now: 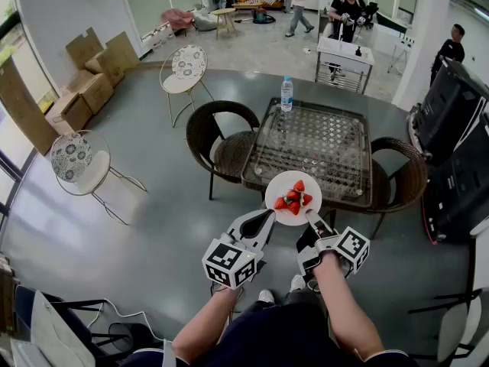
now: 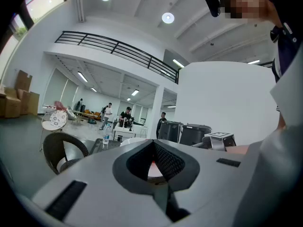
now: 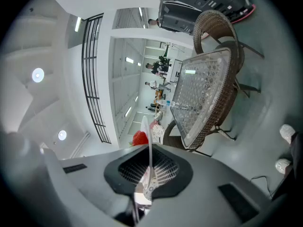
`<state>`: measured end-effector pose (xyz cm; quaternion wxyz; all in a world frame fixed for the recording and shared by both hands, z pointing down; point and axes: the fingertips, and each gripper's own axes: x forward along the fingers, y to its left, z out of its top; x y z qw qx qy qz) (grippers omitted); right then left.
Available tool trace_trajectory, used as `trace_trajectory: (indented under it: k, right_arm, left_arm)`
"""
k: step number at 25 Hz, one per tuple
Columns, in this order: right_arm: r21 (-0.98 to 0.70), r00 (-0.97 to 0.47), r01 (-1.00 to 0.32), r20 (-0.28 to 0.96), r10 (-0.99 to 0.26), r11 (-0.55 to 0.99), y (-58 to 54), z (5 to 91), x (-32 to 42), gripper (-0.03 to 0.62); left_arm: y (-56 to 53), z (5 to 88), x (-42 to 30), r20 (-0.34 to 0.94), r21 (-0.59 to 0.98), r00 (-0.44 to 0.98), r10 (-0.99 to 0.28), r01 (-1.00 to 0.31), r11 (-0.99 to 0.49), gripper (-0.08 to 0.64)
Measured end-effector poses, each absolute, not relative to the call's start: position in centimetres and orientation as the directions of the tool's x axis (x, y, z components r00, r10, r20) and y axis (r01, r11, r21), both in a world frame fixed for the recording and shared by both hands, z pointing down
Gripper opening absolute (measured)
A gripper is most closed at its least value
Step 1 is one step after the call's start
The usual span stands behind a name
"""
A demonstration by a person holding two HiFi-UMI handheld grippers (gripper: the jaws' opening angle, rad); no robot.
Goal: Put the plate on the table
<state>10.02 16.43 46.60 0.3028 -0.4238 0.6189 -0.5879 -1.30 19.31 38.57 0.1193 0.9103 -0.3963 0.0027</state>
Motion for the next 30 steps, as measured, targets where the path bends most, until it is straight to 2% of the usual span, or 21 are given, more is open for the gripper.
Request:
trace_trajectory:
  k: [17,30]
  right_arm:
    - [-0.983,-0.438,-0.167,0.139,-0.888,-0.071,15.3,47.7,10.1,0.015]
    - [-0.985,-0.429,-0.157,0.135,-0.893,-0.073,8.6,48.7,10.8,0.015]
  left_arm:
    - [18.5,39.7,-2.0,0.102,0.228,0.698,-0.709,-0.710,-0.666,0.006]
    - [12.0,40.7,-1.7,0.120,0.234,0.704,-0.700,-0.705,-0.669,0.006]
